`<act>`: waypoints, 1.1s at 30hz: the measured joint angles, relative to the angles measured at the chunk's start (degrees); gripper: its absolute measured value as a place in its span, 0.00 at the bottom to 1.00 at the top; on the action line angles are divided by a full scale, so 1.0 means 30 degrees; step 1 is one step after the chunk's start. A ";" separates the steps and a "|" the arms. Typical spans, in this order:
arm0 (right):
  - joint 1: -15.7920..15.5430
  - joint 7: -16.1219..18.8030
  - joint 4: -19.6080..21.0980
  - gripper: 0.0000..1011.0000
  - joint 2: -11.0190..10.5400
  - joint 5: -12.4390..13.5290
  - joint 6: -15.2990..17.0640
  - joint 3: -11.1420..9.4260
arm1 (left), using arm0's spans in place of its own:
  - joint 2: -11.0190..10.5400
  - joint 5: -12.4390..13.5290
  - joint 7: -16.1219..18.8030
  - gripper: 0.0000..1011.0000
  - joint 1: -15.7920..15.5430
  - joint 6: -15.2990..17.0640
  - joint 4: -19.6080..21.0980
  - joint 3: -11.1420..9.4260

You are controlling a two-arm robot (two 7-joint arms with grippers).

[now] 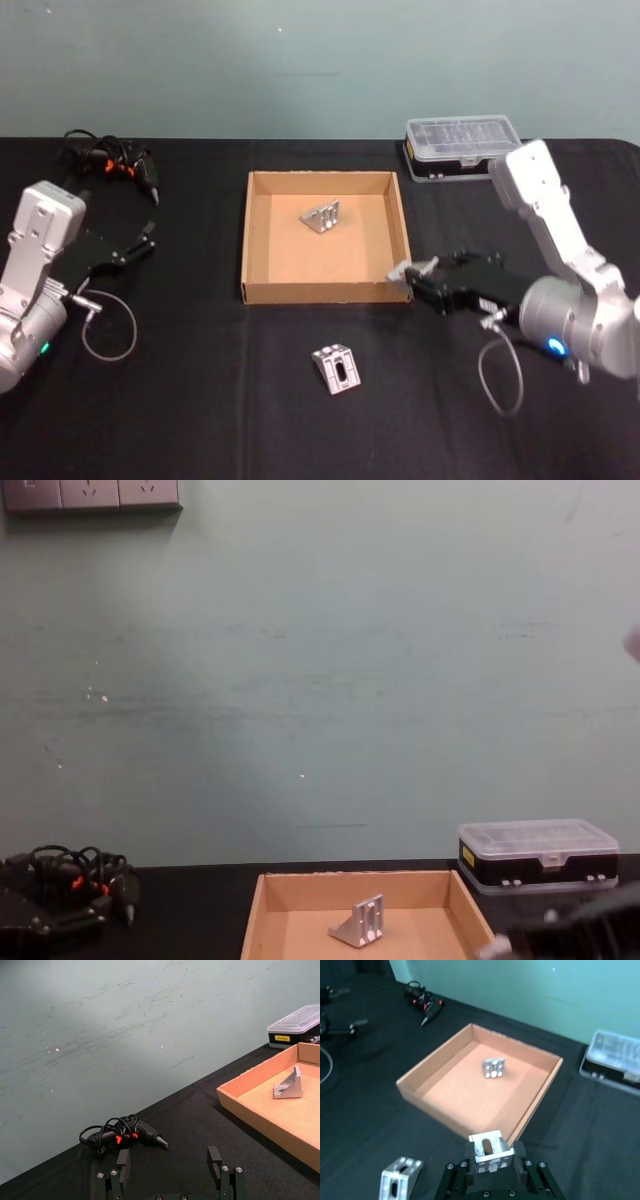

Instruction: Use one hand to pick up the angle iron from the table and place it into the box.

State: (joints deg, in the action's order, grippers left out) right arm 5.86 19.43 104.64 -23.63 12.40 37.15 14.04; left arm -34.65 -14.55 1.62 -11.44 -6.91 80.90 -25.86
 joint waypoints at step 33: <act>0.7794 0.0384 -0.9591 0.46 0.3039 -0.1794 -0.1007 0.3017 | 0.0000 0.0000 0.0000 1.00 0.0001 0.0001 0.0000 0.0000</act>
State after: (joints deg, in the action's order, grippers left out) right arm 29.25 20.58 75.86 -14.52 7.02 34.13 23.09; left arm -34.64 -14.55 1.62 -11.43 -6.91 80.90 -25.86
